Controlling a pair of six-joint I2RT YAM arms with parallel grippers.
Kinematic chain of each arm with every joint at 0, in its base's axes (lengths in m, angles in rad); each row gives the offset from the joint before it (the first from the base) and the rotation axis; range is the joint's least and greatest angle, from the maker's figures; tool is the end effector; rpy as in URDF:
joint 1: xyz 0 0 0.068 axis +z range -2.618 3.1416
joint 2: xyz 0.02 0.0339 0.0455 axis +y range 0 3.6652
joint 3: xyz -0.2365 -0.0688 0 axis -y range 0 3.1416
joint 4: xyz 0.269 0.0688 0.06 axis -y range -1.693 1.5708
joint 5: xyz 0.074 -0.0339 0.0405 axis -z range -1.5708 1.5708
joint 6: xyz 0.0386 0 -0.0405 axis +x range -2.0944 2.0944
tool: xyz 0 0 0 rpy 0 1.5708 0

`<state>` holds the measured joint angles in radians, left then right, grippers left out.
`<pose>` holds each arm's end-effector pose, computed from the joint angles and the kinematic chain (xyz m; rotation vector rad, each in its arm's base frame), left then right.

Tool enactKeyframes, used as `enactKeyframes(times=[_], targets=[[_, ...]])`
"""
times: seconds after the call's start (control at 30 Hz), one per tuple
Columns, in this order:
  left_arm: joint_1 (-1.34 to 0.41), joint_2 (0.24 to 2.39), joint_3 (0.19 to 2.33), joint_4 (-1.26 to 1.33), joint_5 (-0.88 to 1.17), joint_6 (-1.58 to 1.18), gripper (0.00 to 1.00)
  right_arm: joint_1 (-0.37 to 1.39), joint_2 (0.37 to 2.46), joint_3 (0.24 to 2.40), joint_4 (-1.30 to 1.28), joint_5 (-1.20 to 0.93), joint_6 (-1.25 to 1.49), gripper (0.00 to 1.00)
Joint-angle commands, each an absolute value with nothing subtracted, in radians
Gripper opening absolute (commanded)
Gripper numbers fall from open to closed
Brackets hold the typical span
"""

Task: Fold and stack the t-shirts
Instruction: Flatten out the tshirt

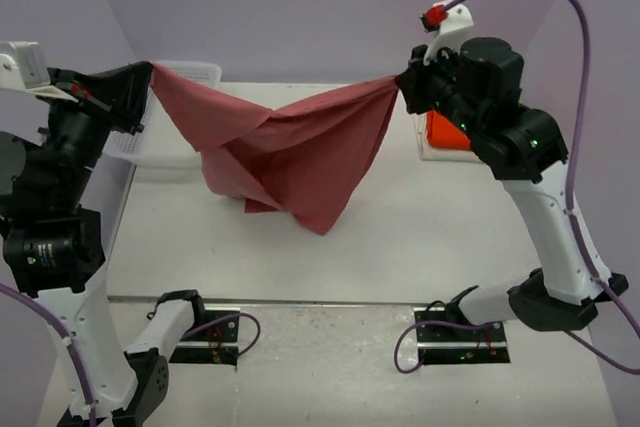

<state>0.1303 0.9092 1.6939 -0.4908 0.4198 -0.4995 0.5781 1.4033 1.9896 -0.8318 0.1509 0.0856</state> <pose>0.1282 0.0009 0.5643 -0.0469 1.3248 -0.5820 0.2379 0.1483 0.5182 -0.3401 1.7941 0.3332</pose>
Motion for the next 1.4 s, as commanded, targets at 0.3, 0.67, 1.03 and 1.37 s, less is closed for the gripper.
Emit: enactKeyframes(times=[0.3,0.67,1.03,1.37], targets=[[0.129,1.174,2.142,-0.789,0.057,-0.377,0.0,0.58,1.267,2.158,-0.922,0.564,0.023,0.0],[0.129,1.141,2.25,-0.605,0.19,-0.371,0.0,0.58,1.284,2.315,-0.916,0.535,-0.058,0.0],[0.127,1.265,2.254,-0.731,0.025,-0.403,0.0,0.58,1.284,2.258,-0.891,0.584,-0.064,0.0],[0.135,1.323,1.892,-0.697,0.093,-0.397,0.0,0.58,1.298,2.233,-0.908,0.528,-0.025,0.0]])
